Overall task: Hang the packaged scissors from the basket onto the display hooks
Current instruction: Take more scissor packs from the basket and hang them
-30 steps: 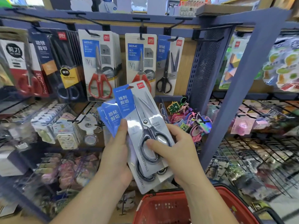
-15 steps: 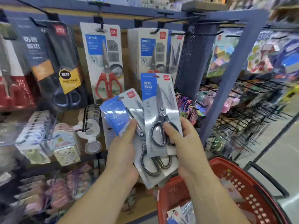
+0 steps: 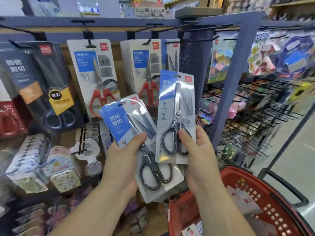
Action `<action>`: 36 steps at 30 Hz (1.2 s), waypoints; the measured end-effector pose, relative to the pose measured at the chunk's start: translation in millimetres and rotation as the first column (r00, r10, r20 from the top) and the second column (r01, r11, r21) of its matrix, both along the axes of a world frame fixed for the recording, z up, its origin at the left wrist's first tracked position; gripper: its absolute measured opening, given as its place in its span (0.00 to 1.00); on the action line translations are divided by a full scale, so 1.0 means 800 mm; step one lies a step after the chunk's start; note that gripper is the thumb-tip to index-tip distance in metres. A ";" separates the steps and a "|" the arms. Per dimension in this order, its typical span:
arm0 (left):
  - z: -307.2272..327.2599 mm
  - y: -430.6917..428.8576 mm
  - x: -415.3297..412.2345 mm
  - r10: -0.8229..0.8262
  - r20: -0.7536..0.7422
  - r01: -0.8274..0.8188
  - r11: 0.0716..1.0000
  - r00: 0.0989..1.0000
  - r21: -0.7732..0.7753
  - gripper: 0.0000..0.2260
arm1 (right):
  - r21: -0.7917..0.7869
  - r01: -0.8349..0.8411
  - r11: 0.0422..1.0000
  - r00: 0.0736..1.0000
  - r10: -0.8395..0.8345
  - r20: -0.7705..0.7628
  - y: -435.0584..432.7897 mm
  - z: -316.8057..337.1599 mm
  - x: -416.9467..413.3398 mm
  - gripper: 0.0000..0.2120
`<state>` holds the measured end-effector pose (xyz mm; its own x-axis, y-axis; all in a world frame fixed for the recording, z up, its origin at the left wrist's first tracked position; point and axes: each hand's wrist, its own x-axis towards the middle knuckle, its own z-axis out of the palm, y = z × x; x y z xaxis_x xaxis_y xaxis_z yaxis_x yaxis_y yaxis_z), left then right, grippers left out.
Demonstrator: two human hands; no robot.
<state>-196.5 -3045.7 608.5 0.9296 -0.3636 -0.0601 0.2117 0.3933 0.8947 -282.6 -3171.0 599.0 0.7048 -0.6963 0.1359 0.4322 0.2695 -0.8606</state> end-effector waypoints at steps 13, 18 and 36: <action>0.041 -0.047 0.036 0.153 0.214 -0.154 0.988 0.965 -0.014 0.07 | -0.313 -0.038 0.949 0.992 0.075 0.105 -0.176 0.045 0.070 0.05; 0.057 -0.063 0.040 0.184 0.235 -0.176 0.983 0.954 -0.057 0.10 | -0.303 -0.083 0.949 0.987 0.120 0.105 -0.194 0.044 0.102 0.07; 0.058 -0.068 0.058 0.118 0.274 -0.107 0.993 0.954 -0.055 0.12 | -0.237 -0.010 0.972 0.986 -0.031 -0.166 -0.213 0.028 0.198 0.14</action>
<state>-150.3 -3099.8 655.1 0.9429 -0.2526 0.2170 -0.0893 0.4359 0.8956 -124.1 -3341.2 621.6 0.7243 -0.6662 0.1775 0.2779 0.0465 -0.9595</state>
